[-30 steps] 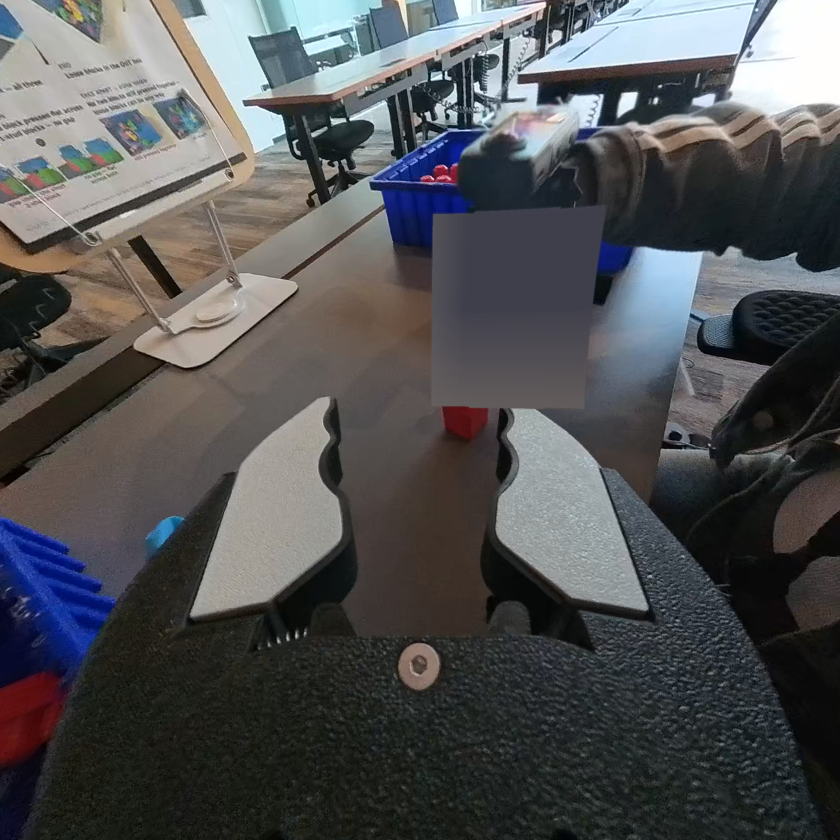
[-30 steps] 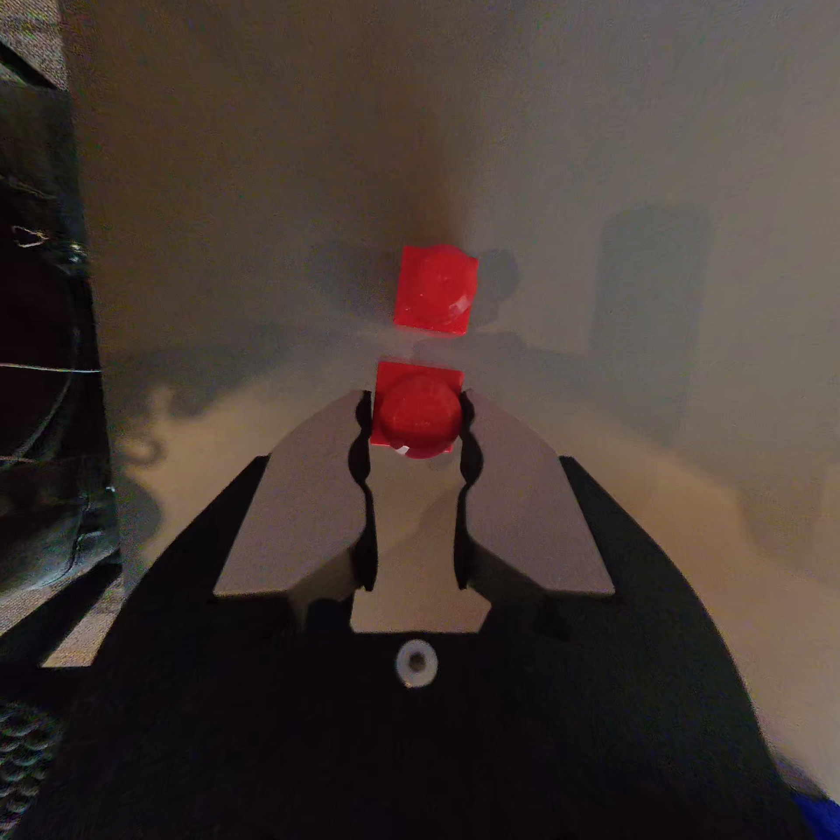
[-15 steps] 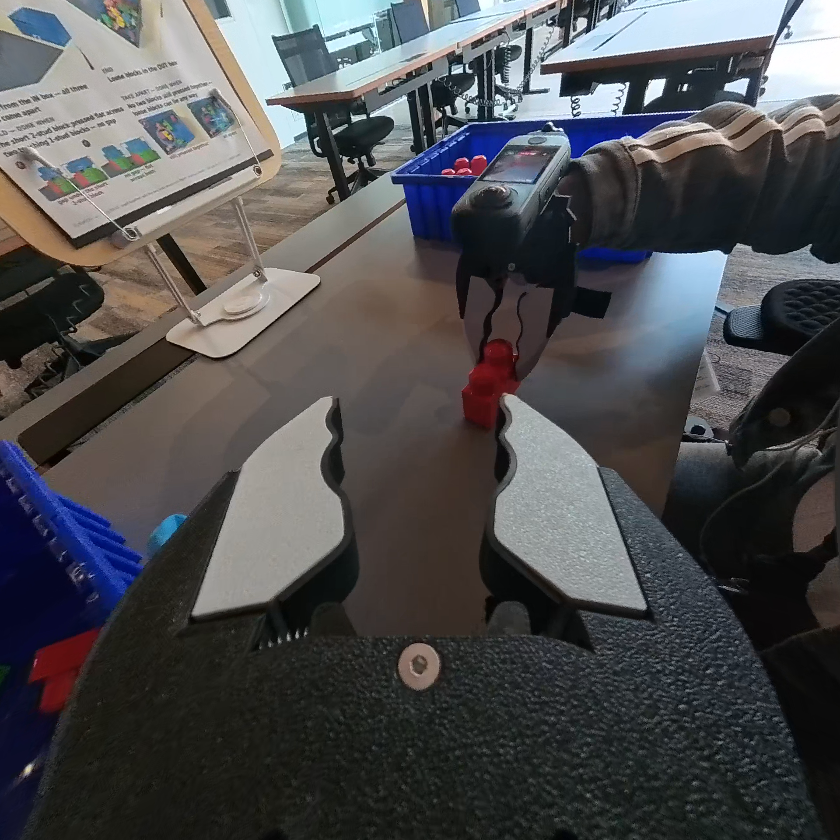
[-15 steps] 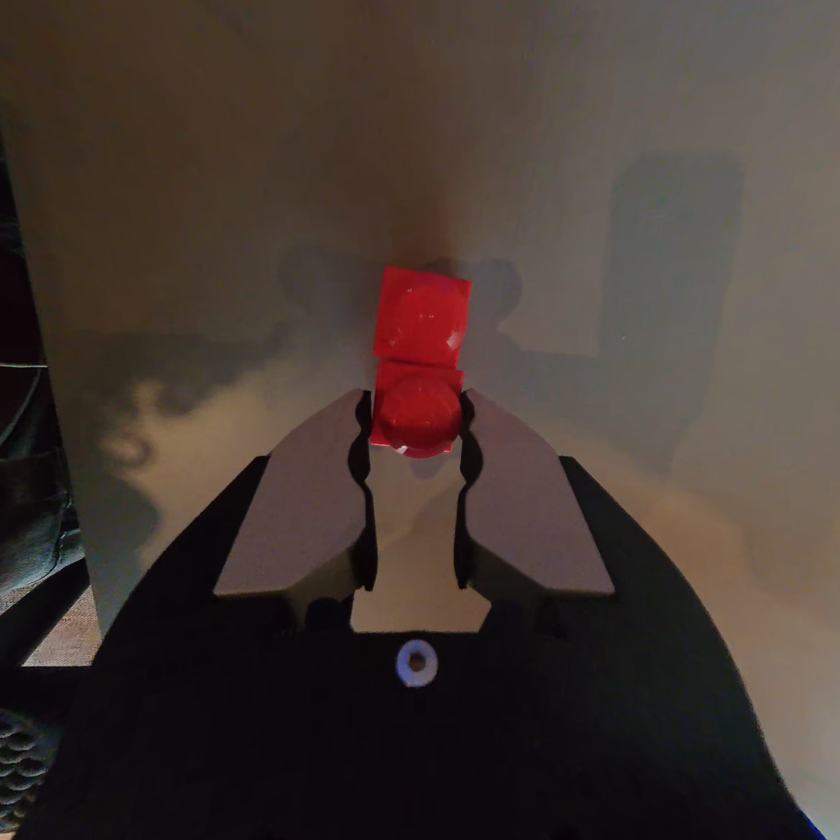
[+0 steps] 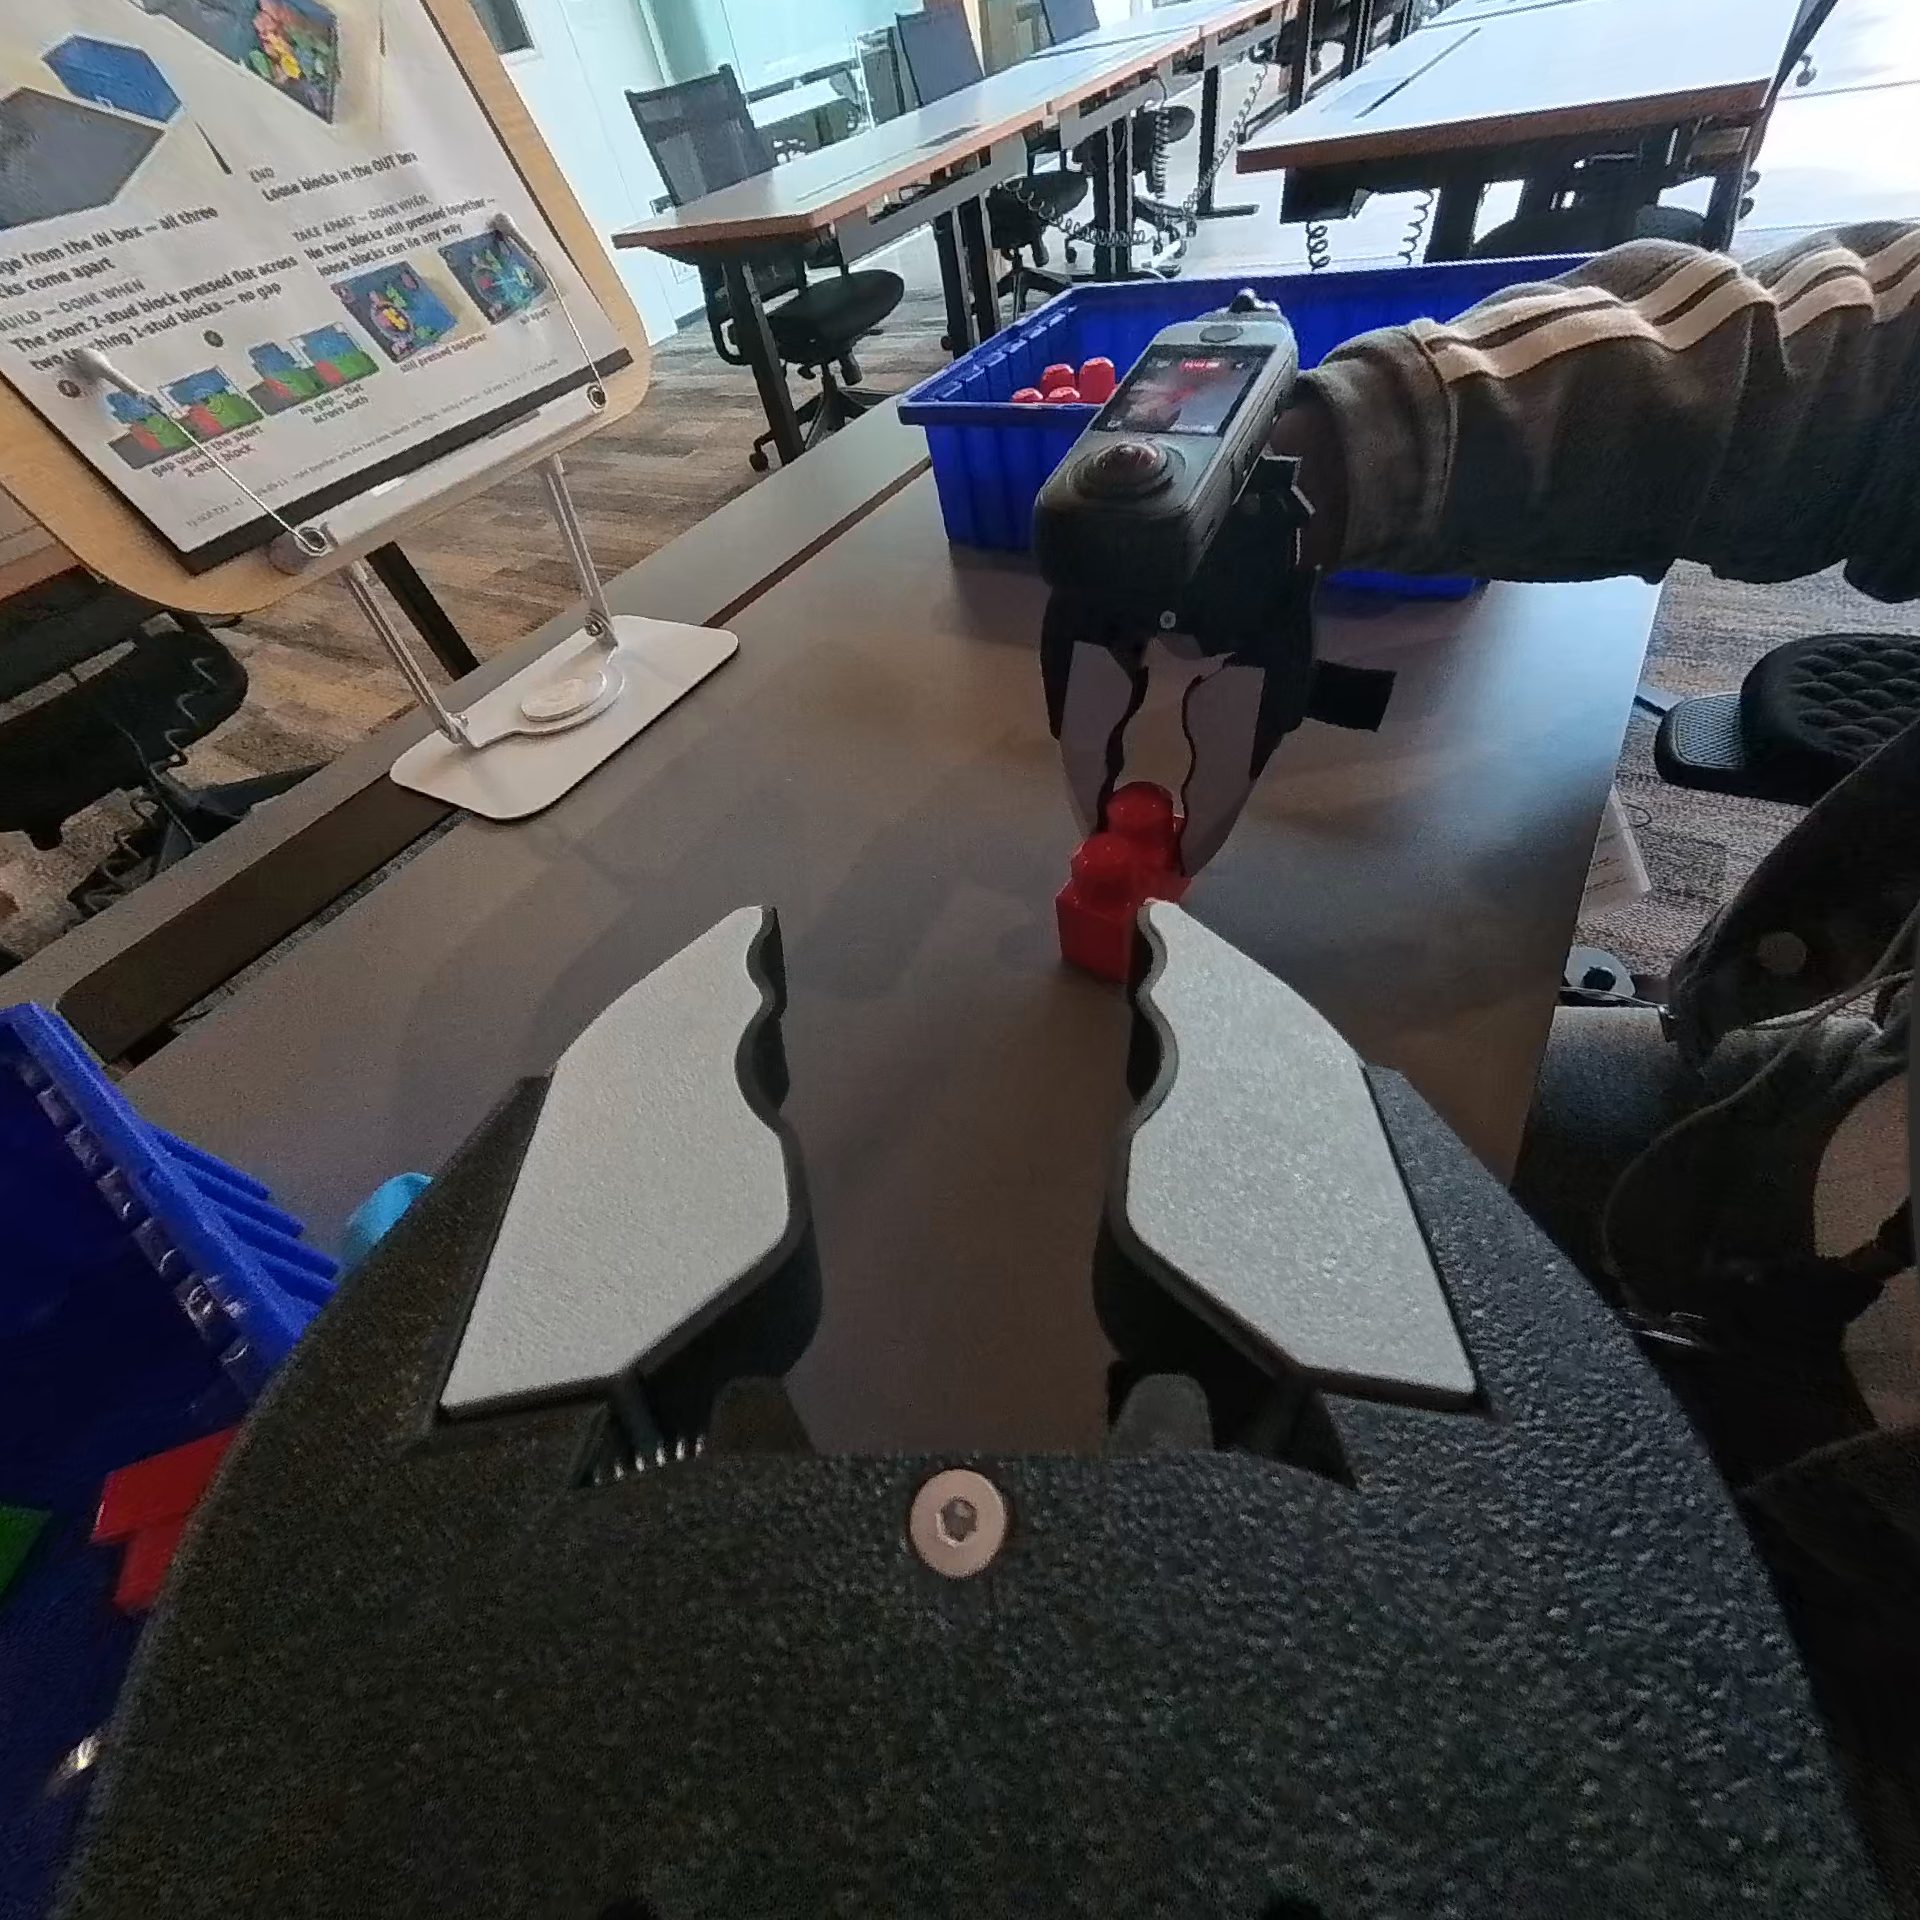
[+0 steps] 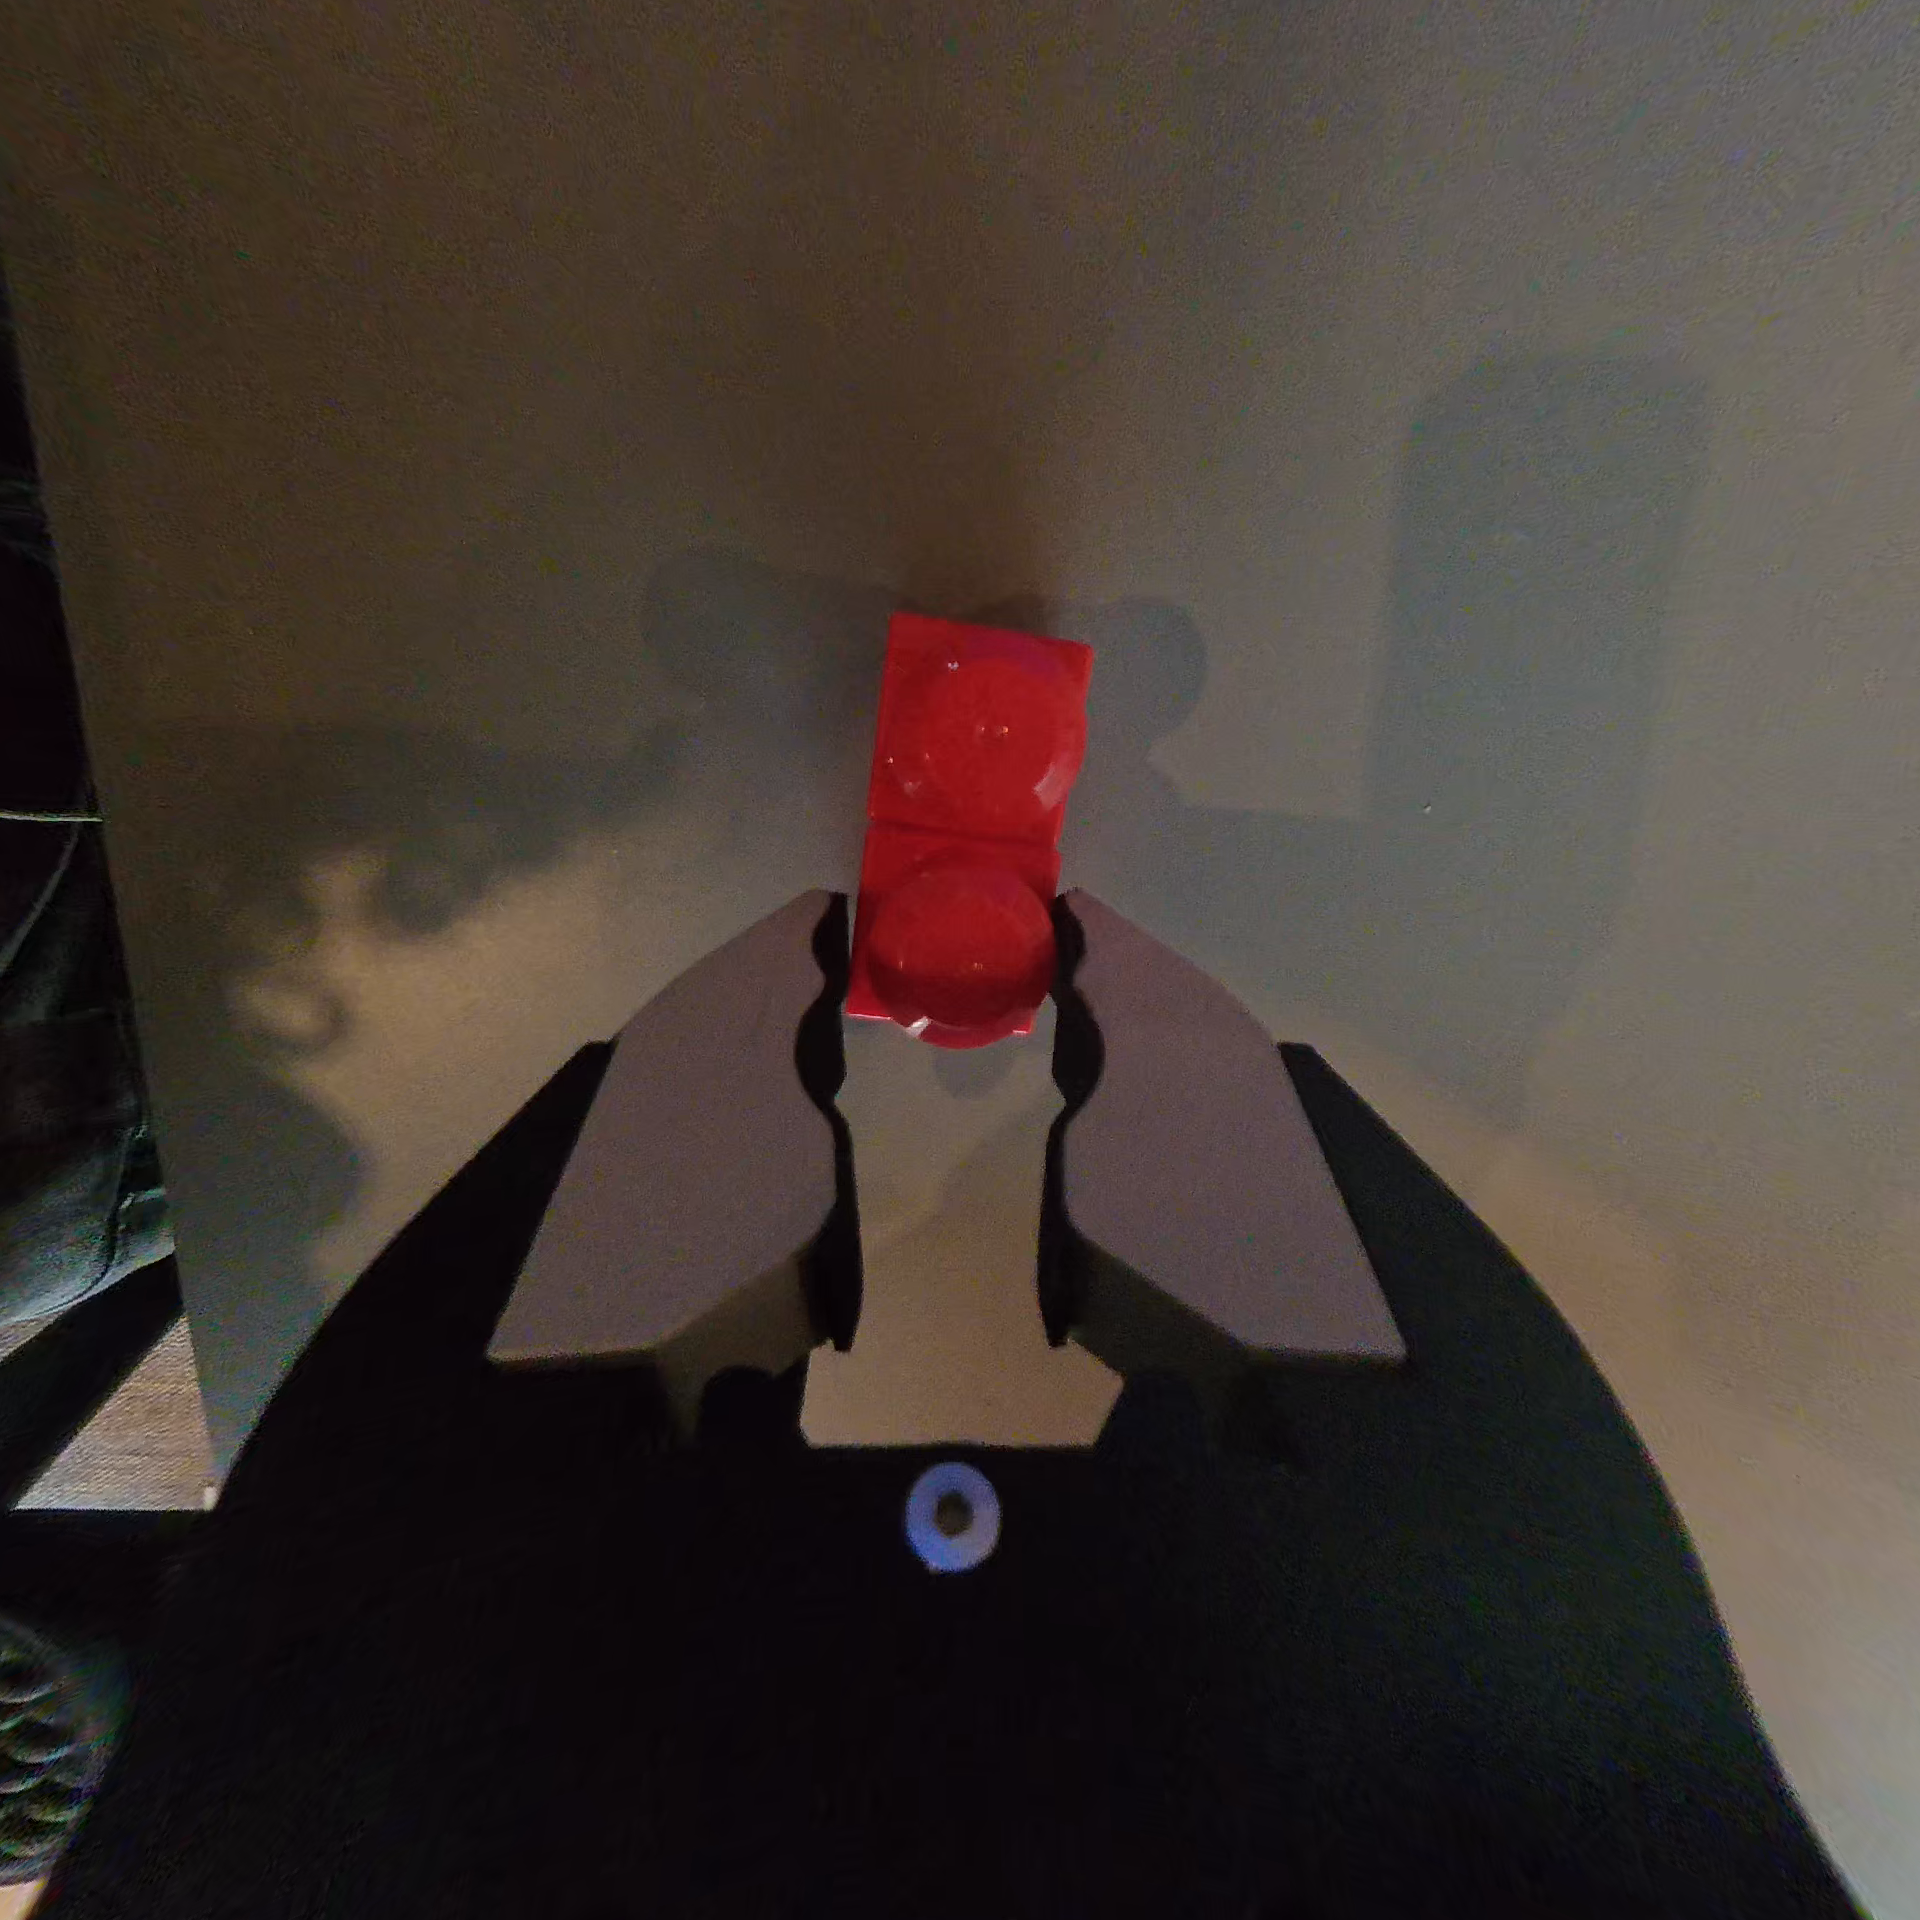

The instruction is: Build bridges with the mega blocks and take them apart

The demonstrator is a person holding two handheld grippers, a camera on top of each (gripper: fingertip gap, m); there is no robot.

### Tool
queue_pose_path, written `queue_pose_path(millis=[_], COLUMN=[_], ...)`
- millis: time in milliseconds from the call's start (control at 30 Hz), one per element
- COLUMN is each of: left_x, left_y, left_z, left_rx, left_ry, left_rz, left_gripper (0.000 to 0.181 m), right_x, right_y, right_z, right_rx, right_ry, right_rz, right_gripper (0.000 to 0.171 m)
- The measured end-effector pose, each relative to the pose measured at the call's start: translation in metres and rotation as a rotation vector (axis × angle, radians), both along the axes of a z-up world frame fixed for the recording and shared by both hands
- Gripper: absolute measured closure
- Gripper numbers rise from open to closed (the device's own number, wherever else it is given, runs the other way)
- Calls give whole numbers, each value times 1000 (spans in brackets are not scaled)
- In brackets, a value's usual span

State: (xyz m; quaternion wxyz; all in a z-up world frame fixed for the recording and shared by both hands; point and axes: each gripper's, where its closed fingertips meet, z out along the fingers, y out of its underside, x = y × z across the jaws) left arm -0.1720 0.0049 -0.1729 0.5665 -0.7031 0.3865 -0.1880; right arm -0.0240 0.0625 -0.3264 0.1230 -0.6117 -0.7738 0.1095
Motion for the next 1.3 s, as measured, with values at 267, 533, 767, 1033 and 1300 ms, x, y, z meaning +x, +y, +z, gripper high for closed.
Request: queue_pose_path(millis=[267, 533, 767, 1033, 1300], left_x=[1, 1, 0, -1, -41], left_y=[0, 0, 0, -1, -4], left_z=[-2, -3, -4, -3, 8], left_rx=[-7, -9, -13, -15, -3], left_ry=[8, 6, 8, 12, 55], left_rz=[-5, -6, -6, -4, 128], left_gripper=[118, 118, 118, 117, 115], right_x=[-2, -2, -3, -4, 2], right_y=[1, 0, -1, -2, -4], right_z=[0, -1, -1, 3, 49], right_rx=[1, -5, -17, -28, 28], right_ry=[6, 8, 18, 46, 223], right_rz=[6, 13, 14, 3, -55], right_gripper=[135, 135, 135, 131, 124])
